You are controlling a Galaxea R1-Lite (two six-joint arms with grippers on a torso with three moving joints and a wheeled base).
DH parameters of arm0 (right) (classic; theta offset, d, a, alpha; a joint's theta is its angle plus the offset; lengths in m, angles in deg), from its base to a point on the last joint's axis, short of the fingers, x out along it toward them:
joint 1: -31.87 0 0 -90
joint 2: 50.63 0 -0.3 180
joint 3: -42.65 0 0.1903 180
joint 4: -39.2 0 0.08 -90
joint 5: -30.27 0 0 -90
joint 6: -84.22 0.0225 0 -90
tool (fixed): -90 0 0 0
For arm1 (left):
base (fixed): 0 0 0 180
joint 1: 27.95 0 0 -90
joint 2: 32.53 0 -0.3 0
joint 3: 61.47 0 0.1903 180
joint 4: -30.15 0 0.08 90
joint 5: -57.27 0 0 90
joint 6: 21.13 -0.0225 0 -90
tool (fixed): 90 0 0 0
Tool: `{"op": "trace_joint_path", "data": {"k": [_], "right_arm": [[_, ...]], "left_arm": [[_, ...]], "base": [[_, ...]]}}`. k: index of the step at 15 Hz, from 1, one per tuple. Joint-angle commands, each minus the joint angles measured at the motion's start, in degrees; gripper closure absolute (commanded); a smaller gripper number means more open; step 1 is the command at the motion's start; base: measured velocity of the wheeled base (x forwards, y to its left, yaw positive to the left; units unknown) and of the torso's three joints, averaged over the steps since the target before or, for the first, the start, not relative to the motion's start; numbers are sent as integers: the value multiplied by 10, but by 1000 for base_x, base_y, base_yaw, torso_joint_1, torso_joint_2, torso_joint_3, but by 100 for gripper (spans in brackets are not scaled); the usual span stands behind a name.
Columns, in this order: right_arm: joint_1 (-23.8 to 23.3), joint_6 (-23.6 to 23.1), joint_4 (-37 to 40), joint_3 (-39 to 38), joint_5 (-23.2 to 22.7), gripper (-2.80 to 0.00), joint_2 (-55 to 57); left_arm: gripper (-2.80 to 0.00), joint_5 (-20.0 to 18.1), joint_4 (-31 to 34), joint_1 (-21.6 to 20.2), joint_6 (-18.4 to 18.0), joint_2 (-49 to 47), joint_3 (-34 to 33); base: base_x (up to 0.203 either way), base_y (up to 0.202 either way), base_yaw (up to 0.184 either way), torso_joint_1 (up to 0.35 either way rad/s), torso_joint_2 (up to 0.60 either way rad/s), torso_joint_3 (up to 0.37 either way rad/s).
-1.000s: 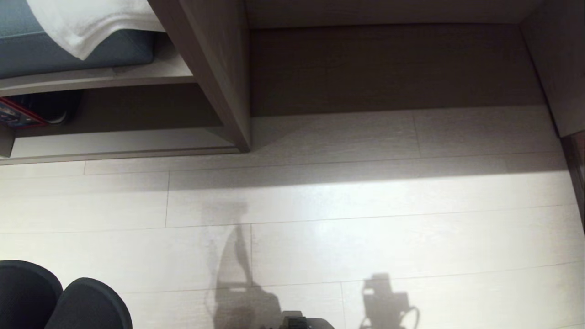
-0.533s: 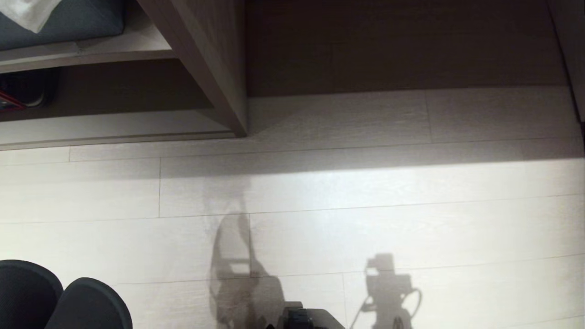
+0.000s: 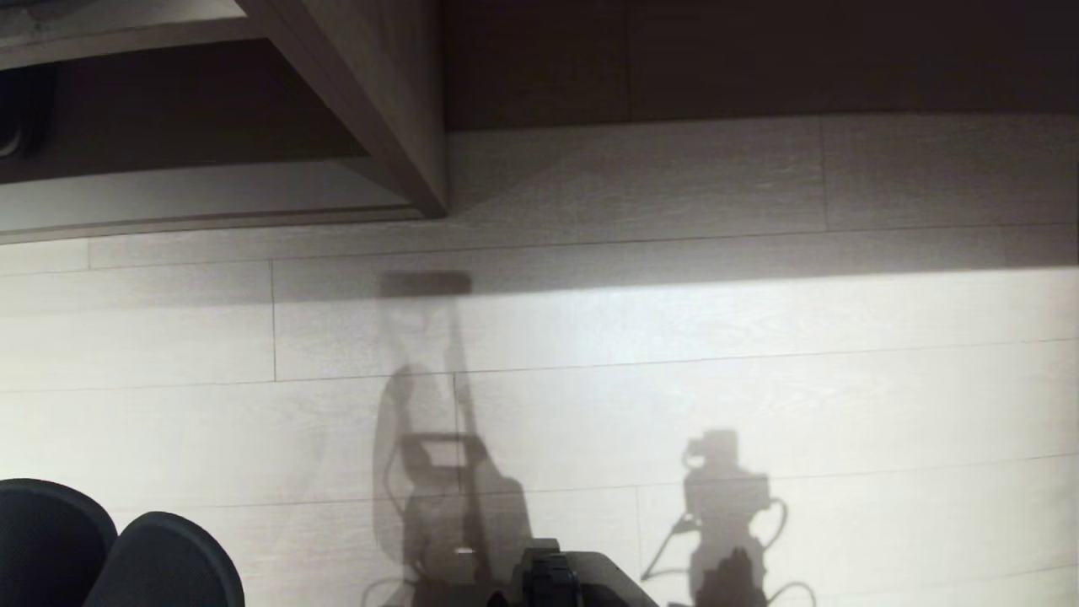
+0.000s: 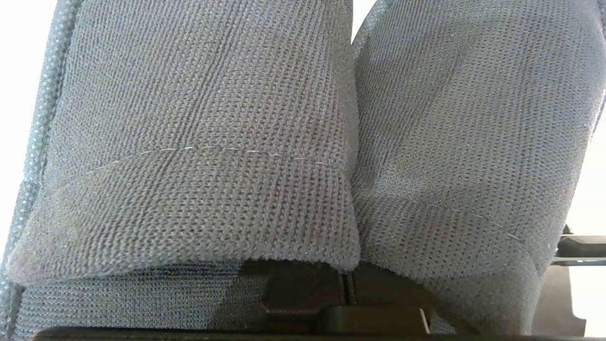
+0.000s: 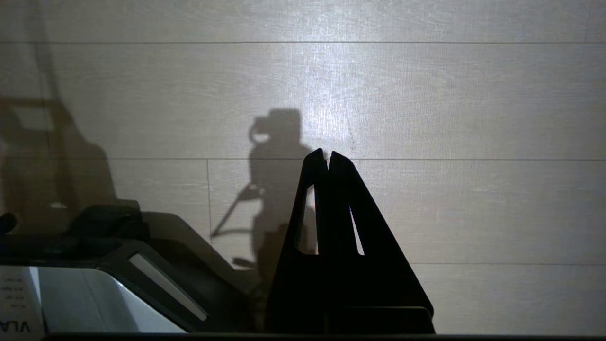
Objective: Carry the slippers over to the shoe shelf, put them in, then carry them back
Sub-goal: Place the slippers into the shoe cabinet
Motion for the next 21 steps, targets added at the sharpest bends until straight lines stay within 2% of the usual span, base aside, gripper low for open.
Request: {"op": "trace_joint_path", "data": {"k": [1, 15, 21], "right_arm": [[0, -1, 0, 0, 0, 0, -1], [0, -1, 0, 0, 0, 0, -1], [0, -1, 0, 0, 0, 0, -1]], "left_arm": [[0, 0, 0, 0, 0, 0, 0], [0, 0, 0, 0, 0, 0, 0], [0, 0, 0, 0, 4, 0, 0]], "base": [[0, 0, 0, -2, 7, -202], [0, 0, 0, 2, 3, -196], [0, 0, 0, 1, 1, -45]]}}
